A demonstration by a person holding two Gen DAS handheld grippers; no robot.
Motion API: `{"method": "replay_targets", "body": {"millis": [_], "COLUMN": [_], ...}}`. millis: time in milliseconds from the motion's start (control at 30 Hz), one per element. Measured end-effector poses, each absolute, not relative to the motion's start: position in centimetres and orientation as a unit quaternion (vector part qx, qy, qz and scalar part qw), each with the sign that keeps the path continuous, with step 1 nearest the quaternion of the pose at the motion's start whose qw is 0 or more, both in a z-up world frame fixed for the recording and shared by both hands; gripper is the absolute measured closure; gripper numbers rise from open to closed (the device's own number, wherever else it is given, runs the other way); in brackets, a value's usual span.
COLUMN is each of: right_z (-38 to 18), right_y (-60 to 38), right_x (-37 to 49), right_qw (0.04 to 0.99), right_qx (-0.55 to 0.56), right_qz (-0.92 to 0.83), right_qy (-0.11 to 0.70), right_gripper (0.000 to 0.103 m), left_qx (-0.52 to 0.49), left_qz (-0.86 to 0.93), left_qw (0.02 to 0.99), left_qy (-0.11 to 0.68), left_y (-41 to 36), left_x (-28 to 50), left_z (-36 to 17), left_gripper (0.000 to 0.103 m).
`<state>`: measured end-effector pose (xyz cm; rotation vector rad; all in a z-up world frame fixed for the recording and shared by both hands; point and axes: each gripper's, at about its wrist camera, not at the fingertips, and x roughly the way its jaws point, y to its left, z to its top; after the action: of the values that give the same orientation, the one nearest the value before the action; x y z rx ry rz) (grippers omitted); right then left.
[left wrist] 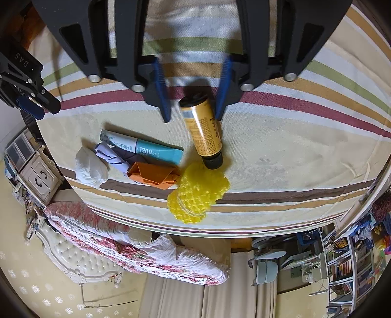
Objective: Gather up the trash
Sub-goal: 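Grasp the gold spray can with the left tool while the right tool grasps the white cloth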
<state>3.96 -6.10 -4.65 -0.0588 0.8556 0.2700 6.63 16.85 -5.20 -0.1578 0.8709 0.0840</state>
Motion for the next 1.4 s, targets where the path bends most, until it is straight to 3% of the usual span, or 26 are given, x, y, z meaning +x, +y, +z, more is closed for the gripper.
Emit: {"method": "replay_targets", "body": {"millis": [33,267,433,500,1400], "right_z": [-4.7,-4.7,-4.7,-4.7,-4.2], "right_y": [-6.0,-5.5,-5.1,-4.9,0.0], "right_x": [3.9,3.9,4.1,4.2,10.0], "right_qw": [0.901,0.899,0.898,0.898,0.901], "right_qx": [-0.029,-0.033,-0.036,-0.037,-0.041], "right_qz": [0.131,0.135,0.137,0.138,0.147], "right_qy": [0.413,0.415,0.415,0.416,0.407], "right_gripper": [0.046,0.046,0.046,0.046,0.046], "left_qx": [-0.079,-0.100,-0.087,-0.087,-0.075], "left_qz": [0.044,0.050,0.053,0.050,0.103], "left_qw": [0.903,0.900,0.902,0.902,0.909], "left_qy": [0.421,0.422,0.420,0.419,0.396], "left_y": [16.9,18.0,18.3,18.5,24.0], "left_x": [6.7,7.2,7.1,7.1,6.3], "left_z": [-5.2,-5.2,-5.3,-5.3,-4.8], "left_gripper": [0.046,0.046,0.075,0.078,0.078]}}
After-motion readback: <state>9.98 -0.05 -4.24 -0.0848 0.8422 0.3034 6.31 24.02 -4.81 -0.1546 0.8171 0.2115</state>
